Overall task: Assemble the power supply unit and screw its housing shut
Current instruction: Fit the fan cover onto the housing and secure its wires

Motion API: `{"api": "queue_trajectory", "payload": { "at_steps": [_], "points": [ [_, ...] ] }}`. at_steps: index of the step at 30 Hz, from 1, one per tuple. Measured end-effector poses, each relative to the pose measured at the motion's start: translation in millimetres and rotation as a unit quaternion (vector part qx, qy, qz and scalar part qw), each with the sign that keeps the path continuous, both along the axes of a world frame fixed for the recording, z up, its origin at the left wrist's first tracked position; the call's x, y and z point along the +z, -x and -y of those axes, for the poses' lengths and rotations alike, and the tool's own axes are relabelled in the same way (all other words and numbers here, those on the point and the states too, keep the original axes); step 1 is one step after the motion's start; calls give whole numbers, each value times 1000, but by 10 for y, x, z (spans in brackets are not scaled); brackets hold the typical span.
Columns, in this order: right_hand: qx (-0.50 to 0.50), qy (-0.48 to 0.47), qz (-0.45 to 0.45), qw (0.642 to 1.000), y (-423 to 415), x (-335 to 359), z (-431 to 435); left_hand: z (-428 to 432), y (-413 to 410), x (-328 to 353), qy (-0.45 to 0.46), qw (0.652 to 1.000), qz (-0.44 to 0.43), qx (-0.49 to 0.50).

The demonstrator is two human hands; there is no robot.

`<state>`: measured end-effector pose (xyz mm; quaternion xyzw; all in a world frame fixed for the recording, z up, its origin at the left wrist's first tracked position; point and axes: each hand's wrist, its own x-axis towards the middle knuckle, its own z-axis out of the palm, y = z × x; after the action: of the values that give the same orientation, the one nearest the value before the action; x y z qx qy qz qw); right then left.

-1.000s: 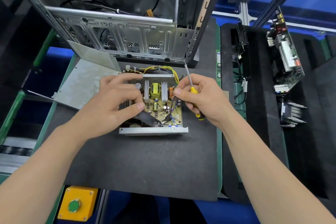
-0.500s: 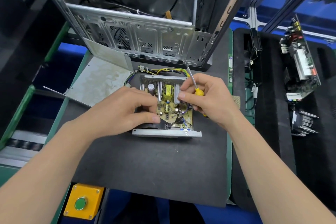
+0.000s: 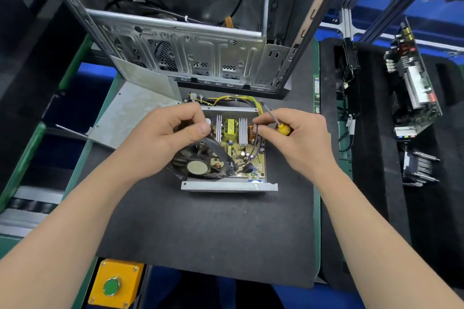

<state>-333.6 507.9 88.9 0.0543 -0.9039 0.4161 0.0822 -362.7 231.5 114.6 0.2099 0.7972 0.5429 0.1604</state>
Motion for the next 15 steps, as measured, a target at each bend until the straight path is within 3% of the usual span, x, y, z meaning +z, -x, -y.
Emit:
{"api": "queue_trajectory", "payload": {
  "at_steps": [5,8,15],
  "points": [
    [-1,-31,-12,999,-43,-2,-36,-78,90,108,-47,994,0,97],
    [-12,15,20,1000,-69,-15,-46,-112,136,163,-99,982,50,150],
    [-3,102,161,982,-35,-41,-78,-124,164,190,-49,990,54,120]
  ]
}}
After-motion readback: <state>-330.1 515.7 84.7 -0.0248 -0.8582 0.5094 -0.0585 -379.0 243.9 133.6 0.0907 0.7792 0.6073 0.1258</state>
